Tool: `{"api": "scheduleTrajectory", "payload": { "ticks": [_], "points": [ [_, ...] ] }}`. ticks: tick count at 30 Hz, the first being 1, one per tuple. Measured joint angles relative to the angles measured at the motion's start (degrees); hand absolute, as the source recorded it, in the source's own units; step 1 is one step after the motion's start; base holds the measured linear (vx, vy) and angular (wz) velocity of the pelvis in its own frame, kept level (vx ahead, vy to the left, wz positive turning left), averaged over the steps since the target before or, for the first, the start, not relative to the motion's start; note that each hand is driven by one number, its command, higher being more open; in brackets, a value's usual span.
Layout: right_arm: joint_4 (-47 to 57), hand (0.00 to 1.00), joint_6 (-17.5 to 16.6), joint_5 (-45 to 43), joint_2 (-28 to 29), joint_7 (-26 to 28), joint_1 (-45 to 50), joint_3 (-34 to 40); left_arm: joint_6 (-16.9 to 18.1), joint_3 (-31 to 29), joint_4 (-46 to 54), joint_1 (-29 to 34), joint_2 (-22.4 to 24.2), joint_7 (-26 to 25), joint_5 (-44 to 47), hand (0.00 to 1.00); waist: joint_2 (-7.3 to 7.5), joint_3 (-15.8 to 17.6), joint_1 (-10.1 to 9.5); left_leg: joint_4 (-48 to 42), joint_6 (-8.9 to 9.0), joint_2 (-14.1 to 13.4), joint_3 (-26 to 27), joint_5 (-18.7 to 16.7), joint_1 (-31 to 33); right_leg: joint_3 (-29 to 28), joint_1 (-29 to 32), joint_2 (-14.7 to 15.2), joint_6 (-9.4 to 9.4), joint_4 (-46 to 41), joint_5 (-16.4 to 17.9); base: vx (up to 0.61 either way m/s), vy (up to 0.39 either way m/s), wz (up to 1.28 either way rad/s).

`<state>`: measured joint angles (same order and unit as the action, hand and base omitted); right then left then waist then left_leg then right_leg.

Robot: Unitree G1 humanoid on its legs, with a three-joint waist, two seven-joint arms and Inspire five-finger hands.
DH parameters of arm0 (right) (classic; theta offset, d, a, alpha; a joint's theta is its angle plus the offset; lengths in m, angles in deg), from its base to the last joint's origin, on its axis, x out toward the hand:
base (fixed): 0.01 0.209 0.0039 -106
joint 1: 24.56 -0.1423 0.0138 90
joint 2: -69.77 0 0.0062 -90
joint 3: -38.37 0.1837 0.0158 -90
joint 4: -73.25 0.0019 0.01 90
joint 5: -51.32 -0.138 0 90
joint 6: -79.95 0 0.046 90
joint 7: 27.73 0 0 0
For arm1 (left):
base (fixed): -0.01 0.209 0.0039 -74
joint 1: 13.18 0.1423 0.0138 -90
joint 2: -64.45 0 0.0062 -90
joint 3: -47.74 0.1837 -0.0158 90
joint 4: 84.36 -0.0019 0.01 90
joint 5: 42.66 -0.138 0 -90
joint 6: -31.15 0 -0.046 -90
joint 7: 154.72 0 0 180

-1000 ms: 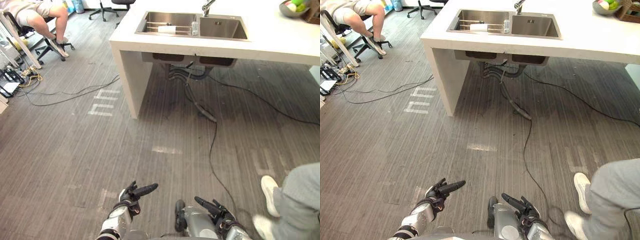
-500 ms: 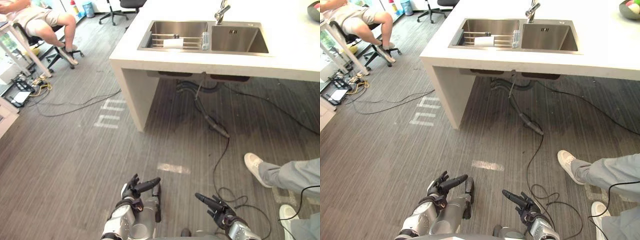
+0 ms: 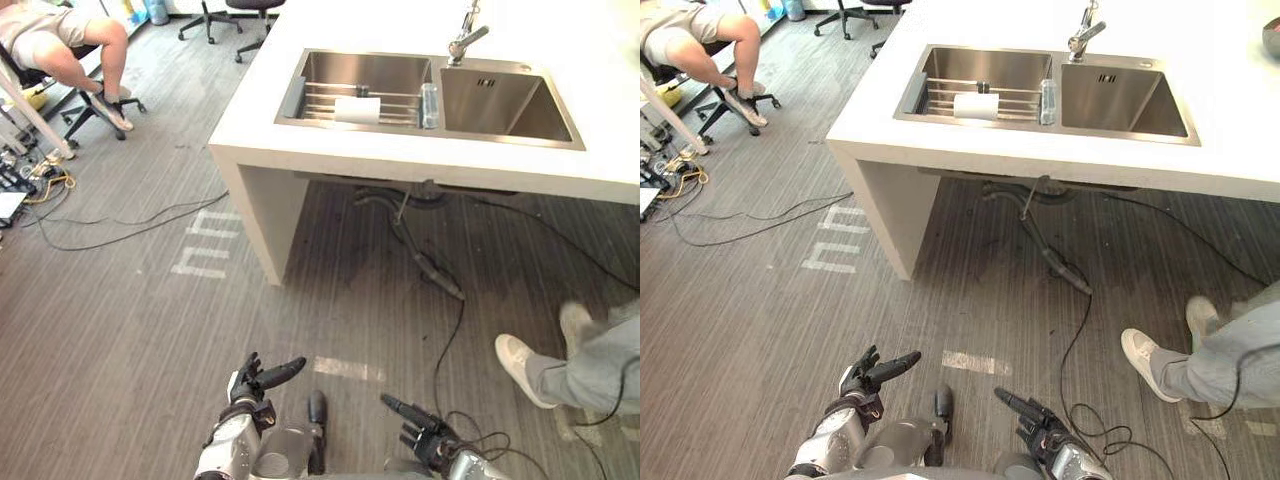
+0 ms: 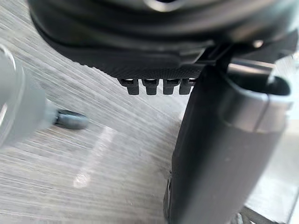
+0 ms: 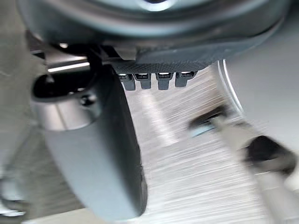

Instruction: Walk over to the sink, pick up the cup, carry it to the dishwasher, place the cup inside the dishwasher, then close the dishwasher door

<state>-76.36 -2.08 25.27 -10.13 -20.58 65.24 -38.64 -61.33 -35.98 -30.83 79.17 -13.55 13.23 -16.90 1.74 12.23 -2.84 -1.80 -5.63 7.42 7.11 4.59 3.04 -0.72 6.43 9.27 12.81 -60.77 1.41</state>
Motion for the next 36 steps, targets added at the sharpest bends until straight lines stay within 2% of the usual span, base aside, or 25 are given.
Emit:
{"api": "scheduleTrajectory", "payload": {
  "ticks": [1, 3, 4, 5, 6, 7, 8, 9, 11, 12, 13, 14, 15, 18, 21, 23, 25, 26, 28, 31, 32, 33, 34, 35, 36],
  "points": [
    [0.43, 1.00, -2.39, 6.21, -0.15, -0.26, 0.18, 0.41, 1.21, 0.44, 2.47, -0.26, 0.40, -1.06, 0.08, 1.00, -0.07, -0.13, 0.88, 0.13, -0.40, 0.26, -1.78, -1.09, -2.00, 4.43, 5.63, 2.77, -5.11, -3.71, 6.22, 0.30, 0.032, 0.53],
    [1.06, 1.00, -4.20, 7.22, -0.07, -0.88, 0.74, 1.07, 2.63, 0.40, 4.10, -0.52, 0.50, -1.68, 0.12, 1.00, -0.34, 0.03, 1.14, 0.65, -0.39, -0.17, -3.22, -1.50, -3.16, 6.84, 8.14, 3.72, -6.32, 0.70, 9.64, 0.22, -0.009, 0.43],
    [1.43, 1.00, -4.59, 7.14, -0.02, -1.27, 0.98, 1.87, 3.37, 0.30, 5.23, -0.72, 0.58, -2.08, 0.17, 1.00, -0.42, 0.07, 1.22, 0.78, -0.11, -0.95, -4.11, -2.07, -3.88, 8.11, 9.14, 3.75, -6.57, 7.29, 10.83, 0.20, -0.076, 0.42],
    [1.97, 1.00, -4.75, 6.63, 0.07, -1.97, 1.38, 2.53, 5.03, -0.18, 5.59, -1.20, 0.40, -2.59, 0.19, 1.00, -1.27, 0.29, 1.47, -0.41, 0.23, -2.67, -5.28, -3.30, -4.14, 9.55, 9.18, 3.24, -6.54, 19.03, 10.70, 0.25, -0.129, 0.41],
    [1.94, 1.00, -4.75, 4.57, 0.41, -2.71, 1.62, 2.57, 6.29, -1.75, 6.99, -1.16, 0.12, -3.00, 0.23, 1.00, -1.80, 0.60, 1.38, -2.84, 1.31, -4.63, -5.85, -5.13, -3.82, 8.60, 8.21, 2.01, -7.02, 31.82, 8.79, 0.25, -0.147, 0.31],
    [2.05, 1.00, -4.93, 3.72, 0.78, -3.00, 1.96, 2.77, 7.05, -2.72, 7.71, -1.09, 0.13, -3.17, 0.23, 1.00, -1.87, 0.65, 1.24, -4.65, 1.99, -5.48, -6.11, -6.40, -3.53, 8.14, 8.03, 1.46, -7.04, 36.30, 7.40, 0.31, -0.236, 0.22],
    [2.15, 1.00, -5.30, 2.48, 1.34, -3.32, 2.81, 3.07, 8.24, -4.77, 9.39, -0.81, 0.38, -3.70, 0.21, 1.00, -1.88, 0.66, 1.29, -8.74, 2.86, -7.01, -7.10, -9.20, -3.14, 7.78, 7.70, 1.21, -7.08, 38.76, 3.77, 0.25, -0.231, 0.31],
    [2.15, 1.00, -5.02, 2.55, 1.29, -3.37, 3.91, 2.86, 9.38, -5.95, 10.92, -0.69, 0.42, -4.13, 0.23, 1.00, -1.81, 0.60, 1.46, -11.36, 3.68, -7.75, -8.22, -11.39, -3.22, 7.48, 7.27, 1.27, -7.35, 36.55, 1.70, 0.32, -0.330, 0.57],
    [1.70, 1.00, -3.83, 2.32, 2.08, -3.35, 6.16, 3.67, 11.27, -6.83, 16.33, 0.15, 0.34, -4.40, 0.17, 1.00, -0.15, -0.38, 1.15, -13.93, 5.67, -7.65, -9.24, -14.45, -3.29, 7.39, 6.36, 2.11, -7.73, 32.24, -5.56, 0.30, -0.362, 0.42],
    [1.56, 1.00, -3.77, 3.50, 1.31, -3.34, 6.35, 3.74, 12.68, -7.08, 20.38, 0.35, 2.02, -5.47, 0.04, 1.00, -1.37, -0.91, 0.26, -15.82, 7.36, -9.24, -9.37, -16.42, -2.44, 9.33, 5.75, 1.38, -7.24, 32.79, -2.04, 0.29, -0.388, 0.02],
    [1.63, 1.00, -3.76, 3.88, 0.78, -3.32, 6.37, 3.78, 12.85, -7.07, 21.87, 0.46, 2.67, -6.00, -0.06, 1.00, -2.42, -1.33, 0.30, -16.27, 7.55, -10.20, -9.32, -16.35, -1.76, 10.25, 5.64, 0.59, -7.39, 33.67, -1.74, 0.32, -0.419, -0.06],
    [1.48, 1.00, -3.39, 4.13, 0.35, -3.44, 6.46, 3.88, 12.99, -7.01, 24.77, 0.52, 4.32, -7.22, -0.47, 1.00, -3.29, -1.85, 0.31, -16.34, 8.80, -11.44, -9.09, -15.21, -1.52, 11.30, 4.42, -0.66, -8.27, 36.45, -0.63, 0.23, -0.293, -0.05],
    [1.43, 1.00, -2.52, 4.15, 0.49, -3.47, 6.68, 4.09, 13.06, -6.84, 26.99, 0.40, 5.44, -8.69, -1.35, 1.00, -3.36, -1.91, 0.32, -15.30, 9.37, -12.30, -8.56, -14.80, -2.68, 12.05, 1.67, -1.70, -9.33, 40.30, 1.11, 0.23, -0.288, -0.11],
    [1.19, 1.00, -1.13, 4.40, 0.61, -3.10, 6.71, 4.72, 13.22, -6.16, 27.51, -0.47, 5.58, -11.70, -3.20, 1.00, -4.01, -2.67, 0.81, -11.89, 10.63, -14.05, -7.78, -14.40, -4.88, 12.09, -2.00, -4.25, -10.18, 47.08, 2.49, 0.15, -0.248, -0.21],
    [1.10, 1.00, -0.37, 4.39, 0.41, -2.63, 7.32, 5.26, 13.50, -6.03, 27.70, -0.74, 5.64, -14.09, -4.79, 1.00, -3.92, -2.96, 1.29, -11.17, 11.33, -14.89, -7.49, -13.76, -5.31, 12.13, -1.25, -5.19, -11.22, 45.63, 3.99, 0.06, -0.142, -0.03],
    [0.78, 1.00, 0.59, 4.23, 0.18, -1.94, 9.14, 5.28, 13.61, -6.05, 29.51, -0.29, 5.74, -15.75, -5.45, 1.00, -3.15, -3.00, 1.28, -17.30, 11.68, -14.48, -7.25, -13.95, -1.93, 12.66, 1.37, -3.65, -11.53, 39.97, 7.95, -0.01, -0.130, 0.21],
    [0.61, 1.00, 0.59, 2.79, 0.36, -0.91, 10.10, 6.45, 13.68, -6.47, 33.73, 1.57, 5.72, -16.61, -5.45, 1.00, -3.41, -2.87, 1.29, -26.71, 12.04, -15.09, -5.66, -13.72, 2.19, 13.05, 0.60, -3.61, -12.25, 39.20, 8.88, 0.00, -0.135, 0.20],
    [0.62, 1.00, 0.75, 3.12, 0.34, -0.46, 10.34, 6.67, 13.76, -7.08, 36.70, 2.16, 5.57, -16.59, -5.47, 1.00, -3.38, -2.59, 1.18, -32.20, 12.58, -15.84, -5.12, -13.85, 4.48, 13.49, -1.11, -3.78, -13.42, 39.50, 9.73, 0.01, -0.108, 0.12],
    [0.77, 1.00, 1.51, 3.76, 0.12, -0.02, 10.89, 6.83, 13.89, -6.66, 40.94, 2.87, 5.04, -15.91, -5.52, 1.00, -3.06, -2.37, 0.43, -30.84, 12.20, -15.64, -4.81, -16.54, 4.46, 13.56, -3.31, -3.66, -13.65, 39.84, 10.28, 0.01, -0.057, 0.08],
    [0.73, 1.00, 5.22, 3.02, -1.16, 1.63, 10.99, 6.82, 14.91, -5.93, 50.89, 3.53, 2.15, -12.66, -9.60, 1.00, -2.88, -1.58, -0.68, -22.86, 11.95, -13.11, -4.75, -16.45, 6.90, 12.66, -6.44, -2.71, -13.49, 40.93, 10.80, 0.02, 0.041, -0.13],
    [0.71, 1.00, 7.08, 2.38, -1.96, 2.01, 10.97, 6.84, 16.02, -5.88, 55.08, 3.52, 1.19, -11.28, -10.29, 1.00, -3.04, -1.54, -1.06, -19.60, 12.11, -12.63, -4.56, -14.66, 8.27, 11.74, -6.61, -2.43, -12.54, 40.86, 11.35, 0.07, 0.130, -0.47],
    [0.72, 1.00, 8.31, 1.65, -2.54, 2.46, 11.09, 7.10, 17.62, -5.88, 58.77, 3.52, 0.07, -9.87, -11.08, 1.00, -3.53, -1.68, -1.27, -16.10, 12.36, -12.68, -3.71, -11.15, 8.49, 10.35, -6.98, -2.62, -11.61, 40.39, 11.89, 0.10, 0.155, -0.55],
    [0.79, 1.00, 8.81, 1.23, -2.86, 2.80, 11.41, 7.48, 18.34, -5.80, 60.39, 3.49, -0.33, -9.16, -11.30, 1.00, -4.29, -2.07, -1.32, -15.21, 12.43, -13.26, -3.20, -9.68, 8.43, 9.64, -7.15, -3.17, -11.03, 40.06, 12.25, 0.18, 0.220, -0.70],
    [0.75, 1.00, 9.45, 0.37, -3.53, 3.01, 12.03, 8.46, 18.95, -5.75, 63.53, 3.14, -0.94, -7.42, -11.28, 1.00, -6.81, -3.33, -1.51, -15.83, 9.47, -14.48, -3.48, -5.52, 8.22, 8.00, -7.24, -4.67, -10.23, 38.50, 13.12, 0.20, 0.253, -0.76],
    [0.77, 1.00, 9.67, 0.16, -3.47, 2.84, 12.24, 9.23, 19.59, -5.76, 65.44, 2.06, -2.58, -6.52, -11.28, 1.00, -6.79, -3.39, -1.40, -18.97, 8.41, -14.65, -2.64, -5.61, 8.17, 6.28, -7.52, -4.67, -9.06, 37.02, 14.08, 0.20, 0.247, -0.69]
  ]
}}
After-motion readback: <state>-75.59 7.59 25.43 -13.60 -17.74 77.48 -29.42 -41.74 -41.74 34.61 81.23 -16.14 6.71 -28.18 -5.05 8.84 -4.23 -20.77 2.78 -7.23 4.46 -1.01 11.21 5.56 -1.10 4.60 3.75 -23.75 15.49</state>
